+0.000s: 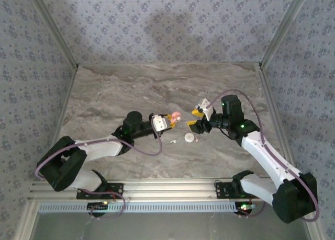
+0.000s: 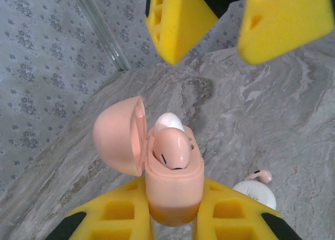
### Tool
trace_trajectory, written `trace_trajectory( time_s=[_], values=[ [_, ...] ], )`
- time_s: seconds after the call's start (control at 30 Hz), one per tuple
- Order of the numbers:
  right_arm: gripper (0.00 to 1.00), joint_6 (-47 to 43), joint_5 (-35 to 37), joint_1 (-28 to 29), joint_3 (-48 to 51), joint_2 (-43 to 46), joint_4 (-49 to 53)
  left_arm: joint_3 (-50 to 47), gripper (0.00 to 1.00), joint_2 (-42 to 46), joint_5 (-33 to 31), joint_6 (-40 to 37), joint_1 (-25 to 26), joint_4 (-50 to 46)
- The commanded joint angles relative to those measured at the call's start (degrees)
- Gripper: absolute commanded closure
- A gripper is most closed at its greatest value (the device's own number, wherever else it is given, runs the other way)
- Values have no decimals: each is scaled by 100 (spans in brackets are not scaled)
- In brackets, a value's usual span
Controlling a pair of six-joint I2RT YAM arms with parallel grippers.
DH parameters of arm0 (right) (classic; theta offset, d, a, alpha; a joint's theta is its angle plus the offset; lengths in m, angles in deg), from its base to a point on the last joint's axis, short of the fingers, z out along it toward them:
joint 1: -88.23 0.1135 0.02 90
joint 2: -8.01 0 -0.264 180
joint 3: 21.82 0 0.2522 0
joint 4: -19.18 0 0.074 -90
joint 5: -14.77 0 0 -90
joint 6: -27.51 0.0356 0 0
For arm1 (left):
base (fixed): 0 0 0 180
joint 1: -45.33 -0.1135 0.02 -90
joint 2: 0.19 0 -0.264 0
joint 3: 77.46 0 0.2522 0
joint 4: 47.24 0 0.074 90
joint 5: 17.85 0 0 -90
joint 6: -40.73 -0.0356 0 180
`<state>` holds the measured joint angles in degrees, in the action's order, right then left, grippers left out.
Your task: Insert the wireless bluetooth earbuds into the charging case
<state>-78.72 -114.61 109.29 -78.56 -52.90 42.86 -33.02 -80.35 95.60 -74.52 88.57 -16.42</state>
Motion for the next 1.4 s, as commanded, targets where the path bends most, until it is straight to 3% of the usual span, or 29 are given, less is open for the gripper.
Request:
trace_trajectory(
  time_s=[0.0, 0.2, 0.4, 0.73, 1.37],
  values=[
    [39, 1831, 80, 153, -7, -184, -451, 131, 89, -87, -26, -142, 28, -15],
    [51, 2306, 132, 594, -226, -343, -384, 140, 89, -73, -46, -145, 31, 7],
    [64, 2611, 273, 671, -277, -369, -559, 131, 89, -85, -37, -116, 28, 46],
    [66, 2972, 422, 688, -298, -588, -879, 132, 89, -104, -6, -106, 27, 111],
    [70, 2792, 765, 864, -530, -919, -605, 114, 89, -2, 68, -74, 34, 199]
  ],
)
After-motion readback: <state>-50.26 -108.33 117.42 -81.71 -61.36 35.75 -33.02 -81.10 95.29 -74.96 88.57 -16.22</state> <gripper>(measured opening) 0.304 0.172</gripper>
